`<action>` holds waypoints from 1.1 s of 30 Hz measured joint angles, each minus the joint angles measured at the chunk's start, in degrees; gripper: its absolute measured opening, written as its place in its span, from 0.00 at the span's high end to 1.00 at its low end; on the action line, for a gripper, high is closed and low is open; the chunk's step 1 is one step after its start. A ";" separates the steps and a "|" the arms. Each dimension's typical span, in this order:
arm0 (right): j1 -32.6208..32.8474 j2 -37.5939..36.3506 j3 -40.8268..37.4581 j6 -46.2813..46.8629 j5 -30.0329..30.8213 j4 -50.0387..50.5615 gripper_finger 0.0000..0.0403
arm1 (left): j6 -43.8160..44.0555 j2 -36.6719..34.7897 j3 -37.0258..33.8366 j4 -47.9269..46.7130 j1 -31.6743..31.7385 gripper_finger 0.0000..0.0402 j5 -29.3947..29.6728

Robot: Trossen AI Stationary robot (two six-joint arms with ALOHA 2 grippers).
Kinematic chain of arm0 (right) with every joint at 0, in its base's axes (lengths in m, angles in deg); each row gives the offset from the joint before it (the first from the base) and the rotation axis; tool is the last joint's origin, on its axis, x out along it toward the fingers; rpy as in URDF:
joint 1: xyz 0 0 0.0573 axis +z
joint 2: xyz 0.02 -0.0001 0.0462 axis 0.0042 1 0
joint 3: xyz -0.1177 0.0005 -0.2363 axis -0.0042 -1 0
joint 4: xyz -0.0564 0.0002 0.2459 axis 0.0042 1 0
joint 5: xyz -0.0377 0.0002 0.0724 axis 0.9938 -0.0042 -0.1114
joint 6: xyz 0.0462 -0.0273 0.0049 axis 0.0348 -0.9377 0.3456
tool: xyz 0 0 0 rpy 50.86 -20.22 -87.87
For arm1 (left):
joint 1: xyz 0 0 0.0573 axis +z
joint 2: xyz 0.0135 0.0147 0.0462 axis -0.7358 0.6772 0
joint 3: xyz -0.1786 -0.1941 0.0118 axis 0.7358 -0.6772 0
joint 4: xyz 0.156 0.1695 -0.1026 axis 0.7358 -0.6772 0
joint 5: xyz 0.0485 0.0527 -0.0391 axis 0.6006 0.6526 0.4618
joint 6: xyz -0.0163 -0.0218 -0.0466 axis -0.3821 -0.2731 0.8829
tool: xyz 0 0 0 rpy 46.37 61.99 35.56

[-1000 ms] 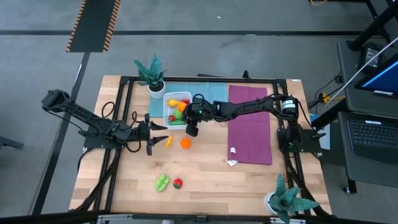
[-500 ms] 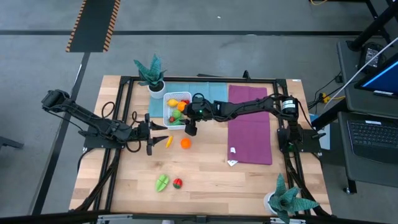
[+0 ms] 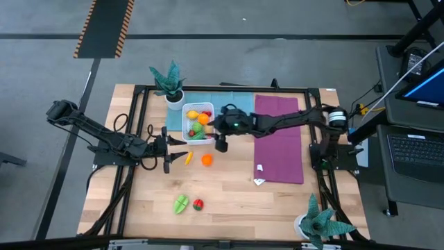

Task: Pick and placing Produce into tupperware
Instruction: Put the yellow corn into the white basket

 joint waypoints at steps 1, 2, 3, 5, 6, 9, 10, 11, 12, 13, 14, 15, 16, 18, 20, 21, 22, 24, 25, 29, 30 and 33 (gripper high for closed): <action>-0.02 -1.52 -2.20 0.06 0.04 -2.10 0.47 | 0.04 0.00 0.00 0.01 0.00 0.56 0.00; -0.02 -3.04 -4.35 0.21 0.04 -4.50 0.47 | 0.06 0.00 0.00 0.04 0.00 0.56 0.00; -0.04 -4.42 -6.40 0.09 0.04 -6.82 0.47 | 0.02 -0.02 0.00 0.02 -0.02 0.56 -0.02; -0.05 -7.39 -10.57 -0.05 0.04 -10.17 0.47 | -0.52 0.00 0.30 -0.62 0.00 0.56 0.02; -0.04 -8.46 -12.27 0.00 0.04 -11.88 0.47 | -0.95 0.00 0.97 -1.90 -0.01 0.56 0.01; -0.03 -11.83 -17.15 0.56 0.03 -14.91 0.47 | -1.07 0.01 4.40 -8.91 0.00 0.56 0.02; 0.04 -12.57 -18.36 1.14 0.02 -15.42 0.47 | -0.88 0.04 5.95 -11.92 -0.02 0.56 0.03; 0.09 -13.22 -19.68 1.74 0.04 -15.50 0.47 | 0.15 0.11 7.52 -14.81 -0.02 0.56 0.31; 0.09 -13.80 -20.84 2.23 0.02 -15.71 0.47 | 1.78 0.67 9.13 -17.26 0.00 0.56 0.48; 0.11 -14.20 -21.80 2.89 0.02 -15.90 0.47 | 3.57 1.17 10.55 -19.57 0.08 0.56 0.54; 0.11 -14.44 -22.51 3.17 0.02 -16.47 0.47 | 5.22 1.68 11.70 -22.42 0.08 0.56 0.56; 0.11 -14.78 -23.26 3.41 0.02 -16.99 0.47 | 6.89 2.56 12.95 -25.15 -0.07 0.56 0.54; 0.11 -15.12 -24.03 3.50 0.02 -17.21 0.47 | 8.42 3.76 14.20 -27.66 -0.22 0.56 0.45; 0.09 -15.18 -24.61 3.46 0.04 -17.54 0.47 | 10.34 6.63 16.49 -32.36 -0.64 0.56 0.33; 0.09 -15.37 -24.76 4.13 0.04 -17.45 0.47 | 11.83 10.13 18.21 -35.38 -1.39 0.56 0.33; 0.12 -15.43 -24.76 4.50 0.02 -17.70 0.47 | 12.57 12.10 19.18 -36.25 -1.55 0.56 0.20; 0.21 -15.47 -24.76 4.52 0.02 -17.70 0.47 | 13.69 13.92 19.97 -36.99 -1.90 0.56 0.20; 0.36 -15.47 -24.76 4.14 0.04 -17.53 0.47 | 16.55 17.68 21.55 -38.26 -2.48 0.56 0.20; 0.43 -15.47 -24.76 3.55 0.03 -17.56 0.47 | 18.31 19.41 22.29 -39.03 -2.72 0.56 0.18; 0.48 -15.47 -24.76 3.41 0.04 -17.62 0.47 | 28.01 25.46 24.94 -43.34 -3.13 0.56 0.13; 0.48 -15.47 -24.76 3.39 0.04 -17.68 0.47 | 30.96 26.80 25.36 -44.40 -3.12 0.56 0.13; 0.48 -15.47 -24.76 3.37 0.04 -17.66 0.47 | 38.33 30.26 26.03 -45.57 -2.99 0.56 0.13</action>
